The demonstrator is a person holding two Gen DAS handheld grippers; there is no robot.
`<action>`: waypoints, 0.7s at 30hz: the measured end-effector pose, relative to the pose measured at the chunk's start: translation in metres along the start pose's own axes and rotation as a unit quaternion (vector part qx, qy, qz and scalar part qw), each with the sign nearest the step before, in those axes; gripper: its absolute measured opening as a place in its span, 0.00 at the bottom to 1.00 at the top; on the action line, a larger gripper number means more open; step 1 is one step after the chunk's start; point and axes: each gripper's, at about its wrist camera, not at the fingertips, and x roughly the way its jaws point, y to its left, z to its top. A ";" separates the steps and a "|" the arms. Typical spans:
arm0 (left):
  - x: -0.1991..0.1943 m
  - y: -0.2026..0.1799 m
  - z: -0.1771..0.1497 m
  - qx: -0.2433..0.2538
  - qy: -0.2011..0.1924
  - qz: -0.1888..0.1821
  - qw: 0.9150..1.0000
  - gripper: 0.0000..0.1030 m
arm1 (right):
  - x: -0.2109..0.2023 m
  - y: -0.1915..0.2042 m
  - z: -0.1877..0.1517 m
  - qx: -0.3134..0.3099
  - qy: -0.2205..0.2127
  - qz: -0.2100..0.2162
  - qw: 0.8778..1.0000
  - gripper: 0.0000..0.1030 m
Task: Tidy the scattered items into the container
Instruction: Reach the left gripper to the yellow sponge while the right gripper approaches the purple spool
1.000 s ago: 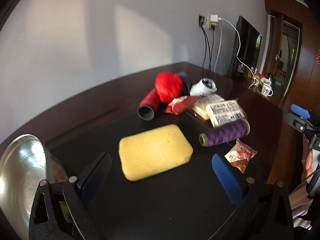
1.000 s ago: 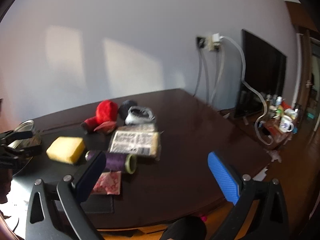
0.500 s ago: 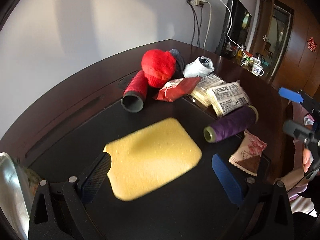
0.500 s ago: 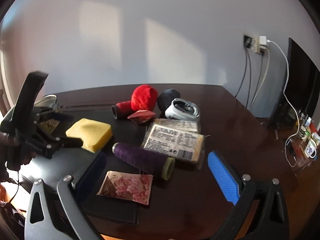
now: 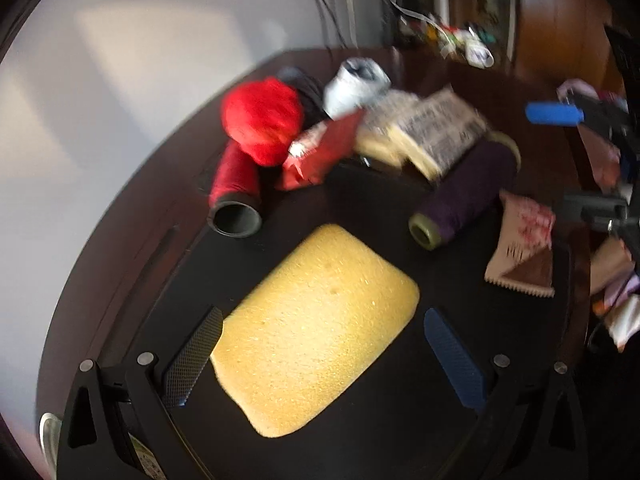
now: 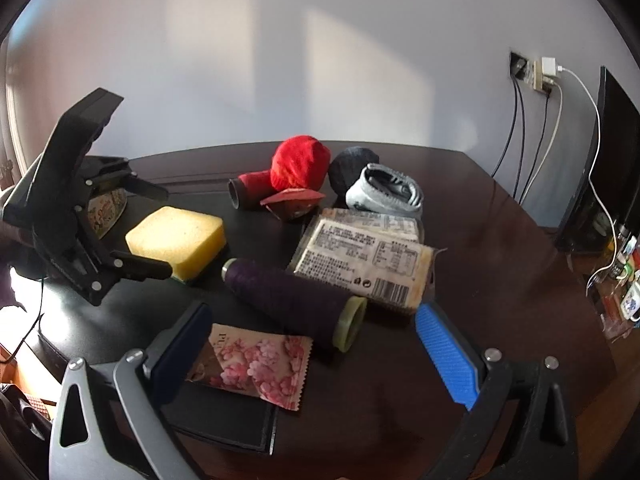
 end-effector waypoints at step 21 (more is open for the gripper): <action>-0.006 0.016 -0.025 -0.047 0.010 0.021 0.999 0.99 | 0.025 -0.002 0.012 -0.094 0.023 0.022 0.995 0.97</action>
